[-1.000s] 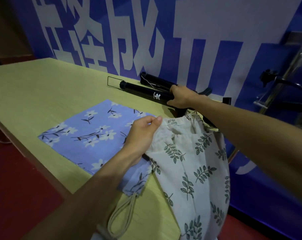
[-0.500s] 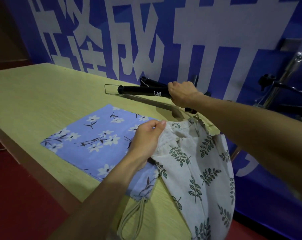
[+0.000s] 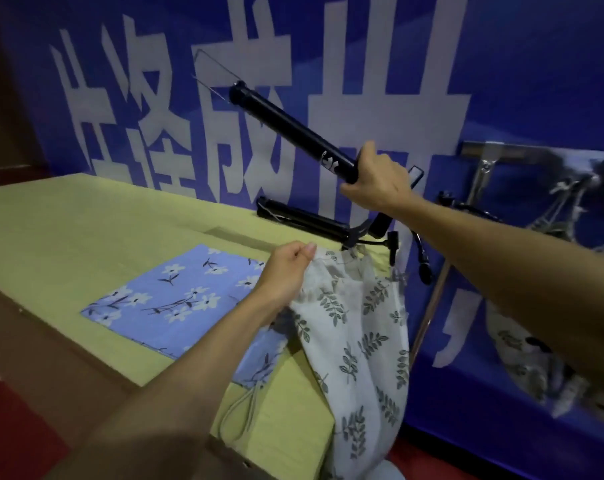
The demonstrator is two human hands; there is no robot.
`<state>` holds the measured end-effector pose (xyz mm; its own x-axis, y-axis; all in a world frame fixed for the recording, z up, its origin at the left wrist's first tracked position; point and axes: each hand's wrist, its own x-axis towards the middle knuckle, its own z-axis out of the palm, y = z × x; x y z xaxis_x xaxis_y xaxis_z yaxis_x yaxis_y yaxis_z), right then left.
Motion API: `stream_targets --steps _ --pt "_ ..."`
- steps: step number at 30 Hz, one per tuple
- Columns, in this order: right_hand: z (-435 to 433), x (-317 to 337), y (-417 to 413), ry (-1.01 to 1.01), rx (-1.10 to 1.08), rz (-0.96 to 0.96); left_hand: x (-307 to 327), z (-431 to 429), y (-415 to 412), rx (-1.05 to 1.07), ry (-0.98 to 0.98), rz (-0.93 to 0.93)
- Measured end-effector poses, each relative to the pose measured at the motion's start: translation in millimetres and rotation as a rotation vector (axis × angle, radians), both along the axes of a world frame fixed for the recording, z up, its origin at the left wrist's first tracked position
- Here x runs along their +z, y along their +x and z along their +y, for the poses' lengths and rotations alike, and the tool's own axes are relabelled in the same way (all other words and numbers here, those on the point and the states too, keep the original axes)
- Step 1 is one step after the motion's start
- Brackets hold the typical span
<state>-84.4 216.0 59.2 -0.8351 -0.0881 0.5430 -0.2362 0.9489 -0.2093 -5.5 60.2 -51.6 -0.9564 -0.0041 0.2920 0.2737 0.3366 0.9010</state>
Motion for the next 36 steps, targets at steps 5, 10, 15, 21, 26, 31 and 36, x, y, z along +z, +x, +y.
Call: stream_targets --steps 5,10,15,21,26,31,36 --pt "46.0 17.8 35.1 -0.341 -0.03 0.002 51.2 21.8 16.4 -0.004 0.021 0.049" --pt "88.0 11.3 82.8 -0.667 0.179 -0.197 80.2 43.8 41.0 -0.017 0.084 0.029" --pt "128.5 -0.4 122.4 -0.605 0.217 -0.132 95.9 60.3 62.5 -0.034 0.129 0.024" --pt "183.8 -18.6 143.0 -0.325 0.163 -0.038 104.3 68.5 75.2 0.03 0.371 -0.095" --pt "200.5 -28.2 147.0 -0.264 0.164 -0.114 98.9 55.0 75.4 -0.252 0.813 -0.348" --pt "194.7 -30.0 142.9 -0.202 0.153 -0.174 111.9 60.4 95.4 -0.523 0.598 -0.316" --pt "178.9 -28.1 143.7 -0.205 0.195 -0.201 125.8 68.3 108.5 -0.46 0.304 -0.26"
